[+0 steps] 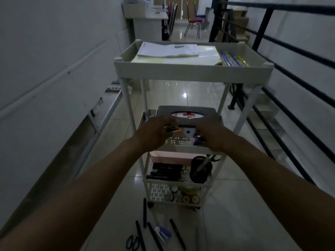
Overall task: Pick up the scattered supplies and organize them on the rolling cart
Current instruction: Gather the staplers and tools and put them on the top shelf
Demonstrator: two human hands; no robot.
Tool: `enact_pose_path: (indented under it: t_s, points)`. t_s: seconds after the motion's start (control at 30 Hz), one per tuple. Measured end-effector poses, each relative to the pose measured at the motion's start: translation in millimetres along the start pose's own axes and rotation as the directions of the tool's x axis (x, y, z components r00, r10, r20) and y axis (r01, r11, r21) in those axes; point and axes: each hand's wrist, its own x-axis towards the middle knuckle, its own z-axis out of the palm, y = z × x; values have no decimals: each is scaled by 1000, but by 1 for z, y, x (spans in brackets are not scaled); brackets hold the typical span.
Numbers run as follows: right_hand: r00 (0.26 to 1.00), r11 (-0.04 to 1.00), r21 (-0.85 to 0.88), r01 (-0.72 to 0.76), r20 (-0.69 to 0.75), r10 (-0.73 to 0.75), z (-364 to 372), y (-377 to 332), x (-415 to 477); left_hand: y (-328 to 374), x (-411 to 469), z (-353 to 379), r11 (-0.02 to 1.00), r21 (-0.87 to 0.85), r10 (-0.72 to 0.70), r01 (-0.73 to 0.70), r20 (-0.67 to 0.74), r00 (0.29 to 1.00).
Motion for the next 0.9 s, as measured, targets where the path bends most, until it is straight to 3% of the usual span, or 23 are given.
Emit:
enact_pose_path:
  t_s: [0.07, 0.13, 0.37, 0.57, 0.77, 0.83, 0.9]
  points:
    - [994, 985, -162, -67, 75, 80, 4, 6, -1, 2, 9, 7, 999, -19, 36, -35, 50, 998]
    - [987, 971, -205, -122, 81, 141, 6, 9, 0, 6, 17, 13, 998, -24, 56, -54, 74, 996]
    - [995, 989, -115, -93, 37, 97, -2, 9, -1, 11, 37, 31, 999, 48, -5, -8, 257, 966]
    - [999, 997, -62, -42, -19, 41, -16, 11, -15, 19, 57, 43, 986, 151, 6, -69, 383, 924]
    - [1000, 999, -35, -9, 11, 9, -5, 8, -21, 23, 65, 47, 995, 100, -18, -19, 353, 935]
    - [993, 997, 33, 68, -96, -65, 0, 16, -23, 24, 60, 40, 998, 38, -61, 53, 256, 965]
    - [971, 978, 108, 180, -181, -158, 8, 16, -28, 23, 48, 34, 999, 36, -41, 39, 70, 997]
